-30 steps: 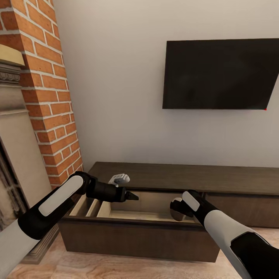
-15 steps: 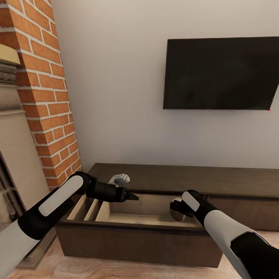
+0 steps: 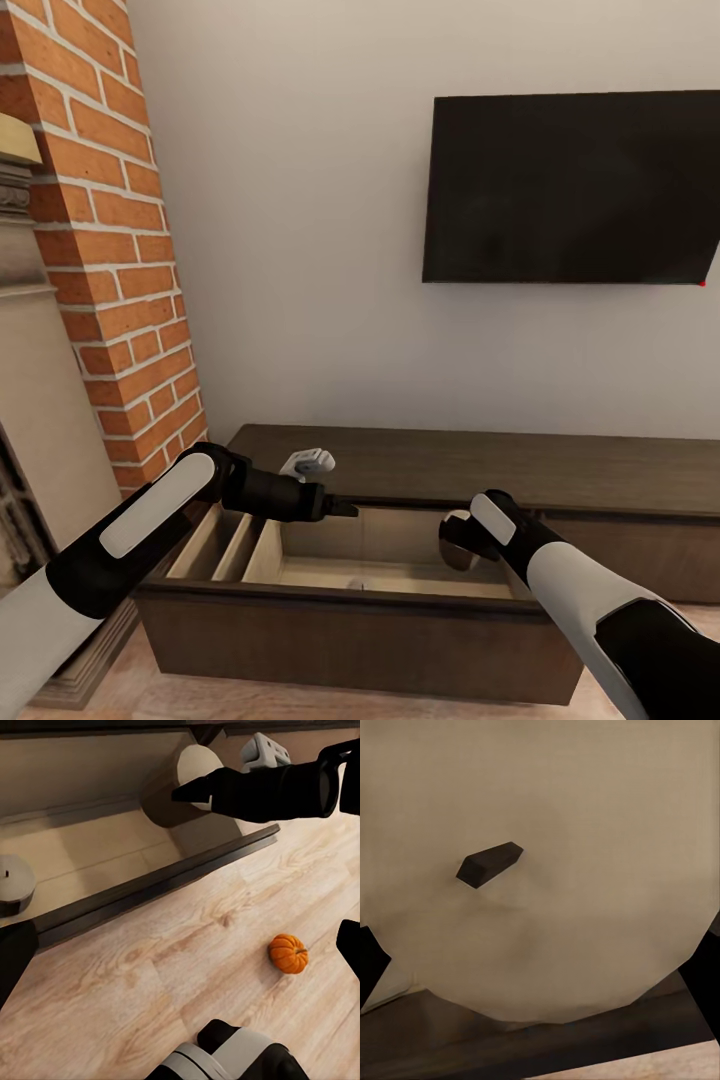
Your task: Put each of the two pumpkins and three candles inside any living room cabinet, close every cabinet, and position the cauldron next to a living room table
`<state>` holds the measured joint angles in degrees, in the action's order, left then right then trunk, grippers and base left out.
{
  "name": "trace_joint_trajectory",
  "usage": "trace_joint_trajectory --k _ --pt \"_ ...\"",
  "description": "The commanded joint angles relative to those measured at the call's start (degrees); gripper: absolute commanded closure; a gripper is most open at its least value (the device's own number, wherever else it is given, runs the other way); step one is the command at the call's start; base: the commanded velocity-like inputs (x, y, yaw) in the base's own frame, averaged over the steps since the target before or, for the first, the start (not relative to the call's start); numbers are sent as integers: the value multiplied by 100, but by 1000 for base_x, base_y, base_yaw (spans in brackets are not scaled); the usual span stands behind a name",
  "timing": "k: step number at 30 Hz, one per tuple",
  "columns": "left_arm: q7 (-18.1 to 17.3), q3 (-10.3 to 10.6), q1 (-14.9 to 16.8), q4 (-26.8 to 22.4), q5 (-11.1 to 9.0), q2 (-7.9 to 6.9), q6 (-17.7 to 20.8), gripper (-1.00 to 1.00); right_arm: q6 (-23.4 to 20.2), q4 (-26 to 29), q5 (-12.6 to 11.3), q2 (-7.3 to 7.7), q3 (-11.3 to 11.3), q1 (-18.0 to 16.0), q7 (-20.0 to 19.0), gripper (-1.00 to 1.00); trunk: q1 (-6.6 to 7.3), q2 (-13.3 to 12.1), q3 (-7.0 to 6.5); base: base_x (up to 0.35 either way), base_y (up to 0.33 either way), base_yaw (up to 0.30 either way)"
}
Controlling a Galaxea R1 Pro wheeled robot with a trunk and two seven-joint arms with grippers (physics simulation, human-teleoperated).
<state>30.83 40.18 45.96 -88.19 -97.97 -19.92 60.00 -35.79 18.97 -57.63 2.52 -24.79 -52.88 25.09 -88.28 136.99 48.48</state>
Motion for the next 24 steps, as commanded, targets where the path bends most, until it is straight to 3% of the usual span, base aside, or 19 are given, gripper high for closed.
trace_joint_trajectory --k 1,9,24 --pt "55 7 7 -5 -54 -3 0 -100 -16 17 -58 7 -44 -3 42 100 1 3 7 5 0 -5" --pt "55 7 5 -5 -55 -5 0 -100 -16 34 -62 7 -43 -3 32 100 1 3 -22 2 0 -110" --pt "55 7 4 -10 -54 -4 0 -100 -13 37 -64 3 -43 -3 31 100 -284 524 201 0 0 -22"
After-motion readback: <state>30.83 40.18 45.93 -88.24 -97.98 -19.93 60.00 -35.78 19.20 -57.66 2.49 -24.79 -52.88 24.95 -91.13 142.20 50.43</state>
